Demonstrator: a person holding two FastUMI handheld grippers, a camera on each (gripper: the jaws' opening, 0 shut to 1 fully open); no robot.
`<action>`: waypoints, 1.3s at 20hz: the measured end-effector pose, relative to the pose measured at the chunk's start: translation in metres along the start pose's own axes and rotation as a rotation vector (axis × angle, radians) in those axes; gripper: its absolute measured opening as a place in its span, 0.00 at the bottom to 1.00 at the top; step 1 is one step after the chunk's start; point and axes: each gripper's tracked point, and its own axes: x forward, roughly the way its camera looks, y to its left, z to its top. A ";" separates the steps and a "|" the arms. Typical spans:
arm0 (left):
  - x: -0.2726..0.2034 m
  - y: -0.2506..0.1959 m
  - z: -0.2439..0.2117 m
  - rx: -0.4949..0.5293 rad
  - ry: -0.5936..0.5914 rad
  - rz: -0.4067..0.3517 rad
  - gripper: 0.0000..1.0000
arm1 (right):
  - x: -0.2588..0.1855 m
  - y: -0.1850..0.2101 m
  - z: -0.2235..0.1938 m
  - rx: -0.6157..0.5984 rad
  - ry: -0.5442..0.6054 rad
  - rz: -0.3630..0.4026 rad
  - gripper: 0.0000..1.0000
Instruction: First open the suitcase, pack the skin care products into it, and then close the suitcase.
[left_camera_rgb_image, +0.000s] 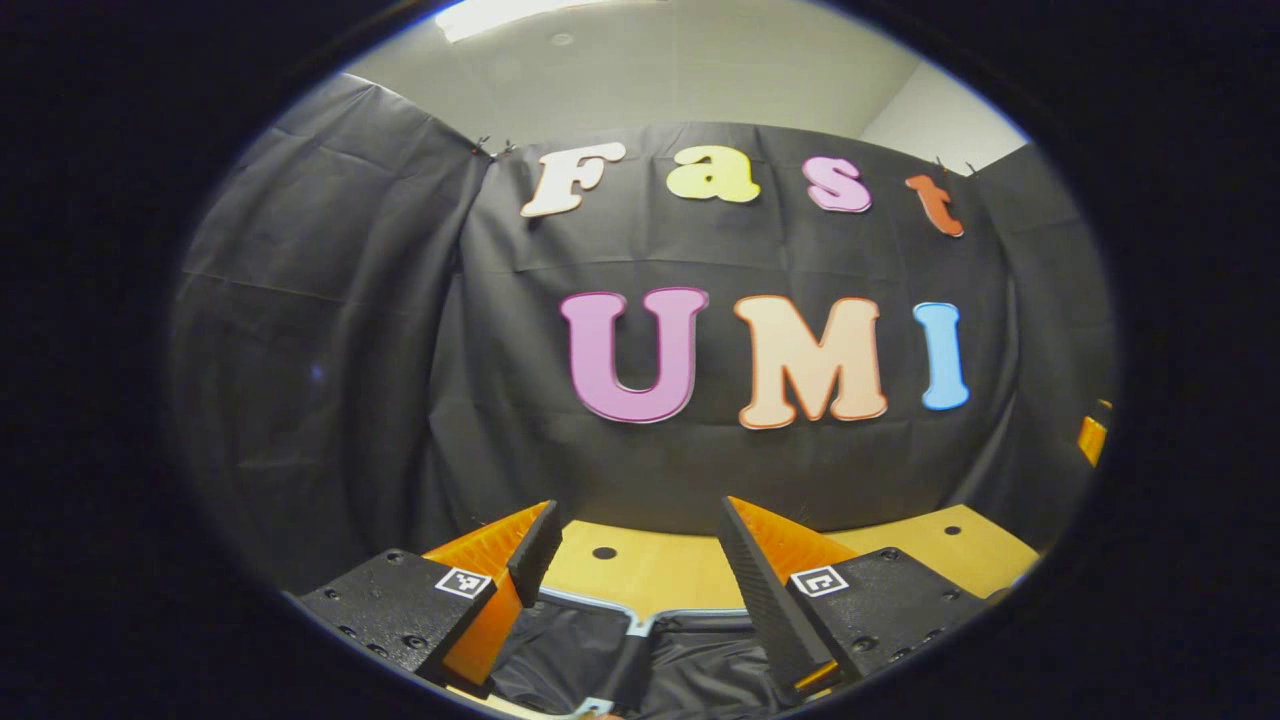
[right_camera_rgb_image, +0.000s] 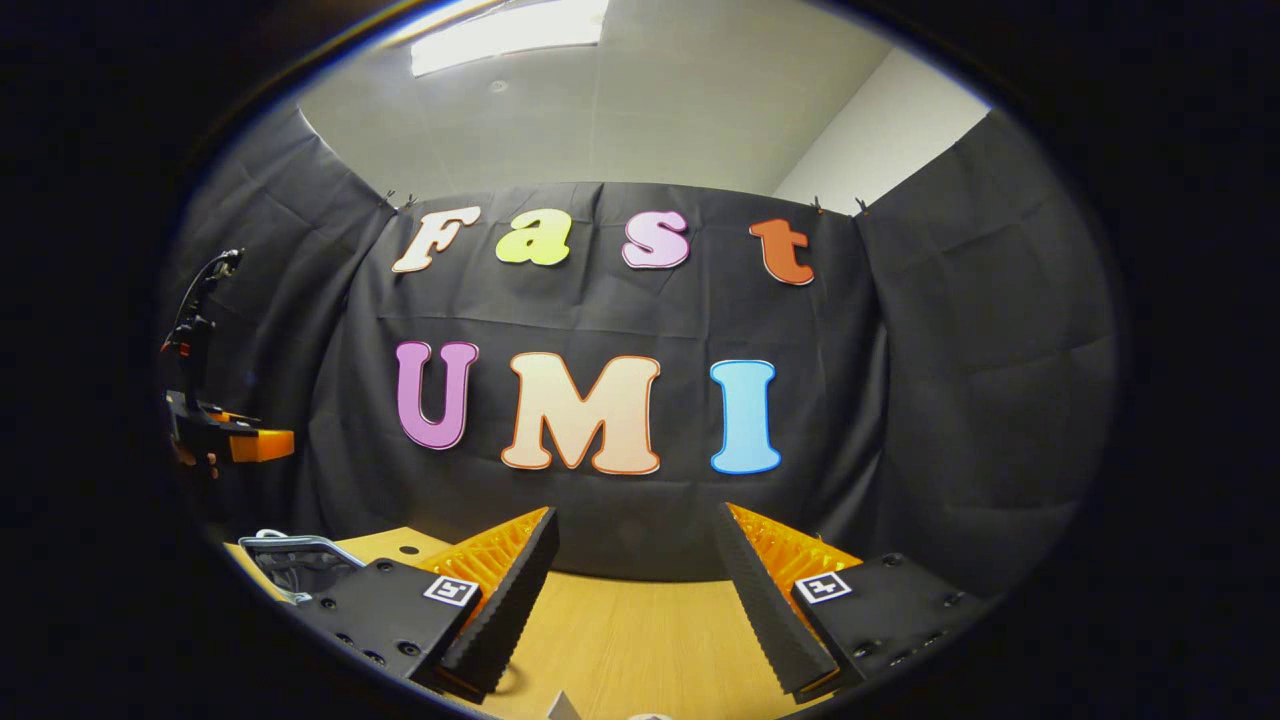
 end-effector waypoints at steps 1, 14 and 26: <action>-0.001 -0.017 0.000 -0.006 0.000 -0.022 0.93 | -0.002 -0.007 0.000 0.000 -0.001 -0.004 0.99; -0.035 -0.209 -0.057 -0.035 0.106 -0.301 0.94 | -0.030 -0.077 -0.011 -0.034 0.025 -0.026 0.99; -0.080 -0.319 -0.181 0.022 0.360 -0.477 0.94 | -0.047 -0.125 -0.029 -0.067 0.065 -0.052 0.99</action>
